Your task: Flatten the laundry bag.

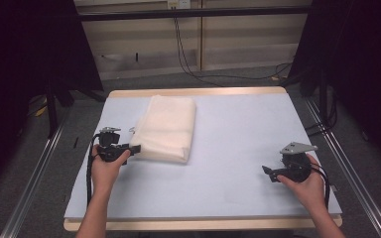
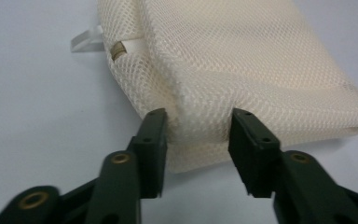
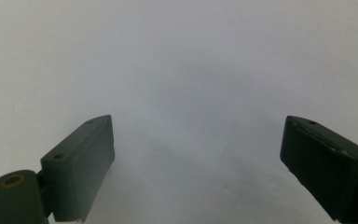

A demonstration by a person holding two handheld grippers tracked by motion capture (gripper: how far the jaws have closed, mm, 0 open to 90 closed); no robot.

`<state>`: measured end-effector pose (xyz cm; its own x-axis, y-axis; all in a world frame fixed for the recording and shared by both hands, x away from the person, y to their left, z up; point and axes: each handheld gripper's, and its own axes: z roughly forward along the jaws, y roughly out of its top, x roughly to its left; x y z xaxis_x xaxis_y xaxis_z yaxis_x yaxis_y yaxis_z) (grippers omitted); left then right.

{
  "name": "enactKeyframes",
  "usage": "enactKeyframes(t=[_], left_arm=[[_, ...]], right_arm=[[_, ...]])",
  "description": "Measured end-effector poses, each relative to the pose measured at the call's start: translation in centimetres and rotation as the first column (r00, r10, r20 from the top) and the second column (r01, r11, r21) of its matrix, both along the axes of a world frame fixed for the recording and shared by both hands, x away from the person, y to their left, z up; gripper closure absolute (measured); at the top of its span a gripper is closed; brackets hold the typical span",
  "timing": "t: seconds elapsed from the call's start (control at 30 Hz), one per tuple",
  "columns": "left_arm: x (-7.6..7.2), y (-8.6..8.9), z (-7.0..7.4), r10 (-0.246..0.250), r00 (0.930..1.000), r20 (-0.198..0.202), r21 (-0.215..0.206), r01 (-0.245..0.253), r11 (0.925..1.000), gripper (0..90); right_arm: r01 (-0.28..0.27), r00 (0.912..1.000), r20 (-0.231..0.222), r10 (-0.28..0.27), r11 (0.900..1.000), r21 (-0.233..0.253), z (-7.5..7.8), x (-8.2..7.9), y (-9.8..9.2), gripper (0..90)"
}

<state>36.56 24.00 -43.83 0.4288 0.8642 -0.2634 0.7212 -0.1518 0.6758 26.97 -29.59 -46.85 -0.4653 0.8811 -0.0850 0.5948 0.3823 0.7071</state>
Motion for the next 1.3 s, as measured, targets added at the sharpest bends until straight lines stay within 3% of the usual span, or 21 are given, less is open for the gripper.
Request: enactKeyframes(t=[0.07, 0.2, 0.57, 0.67, 0.7, 1.0, 1.3], left_arm=[[0.1, -0.1, 0.3, -0.016, 0.9998, -0.01, -0.012, 0.016, 0.9998, 73.2], [0.1, -0.7, 0.6, -0.016, 0.9999, -0.003, -0.029, 0.016, 0.9995, 78.7], [0.3, -2.8, 3.3, -0.088, 0.9954, 0.039, -0.017, 0.088, 0.9959, 81.0], [0.3, -3.3, 3.7, -0.087, 0.9949, 0.05, -0.022, 0.089, 0.9958, 81.3], [0.3, -3.7, 4.2, -0.11, 0.9924, 0.056, -0.005, 0.111, 0.9938, 81.4], [0.7, -5.8, 6.0, -0.158, 0.9845, 0.077, 0.003, 0.158, 0.9875, 82.1], [1.0, -7.9, 6.8, -0.188, 0.9779, 0.09, 0.0, 0.189, 0.982, 82.2]], right_arm=[[0.0, 1.0, -0.004, 0.0, 1.0, -0.008, 0.0, 0.0, 0.1, 9.8], [-0.007, 1.0, 0.0, 0.007, 1.0, -0.008, 0.0, 0.0, 0.1, 10.0], [-0.018, 0.9998, -0.002, 0.018, 1.0, -0.006, 0.1, 0.0, 0.3, 9.9], [-0.017, 0.9998, -0.005, 0.017, 1.0, -0.005, 0.1, -0.1, 0.3, 9.9], [-0.015, 0.9998, -0.01, 0.015, 1.0, 0.0, 0.1, -0.1, 0.3, 9.9], [-0.032, 0.9995, -0.002, 0.032, 0.999, 0.009, 0.1, 0.0, 0.4, 9.3], [-0.038, 0.9993, -0.004, 0.038, 0.999, 0.015, 0.1, -0.1, 0.7, 9.2]])
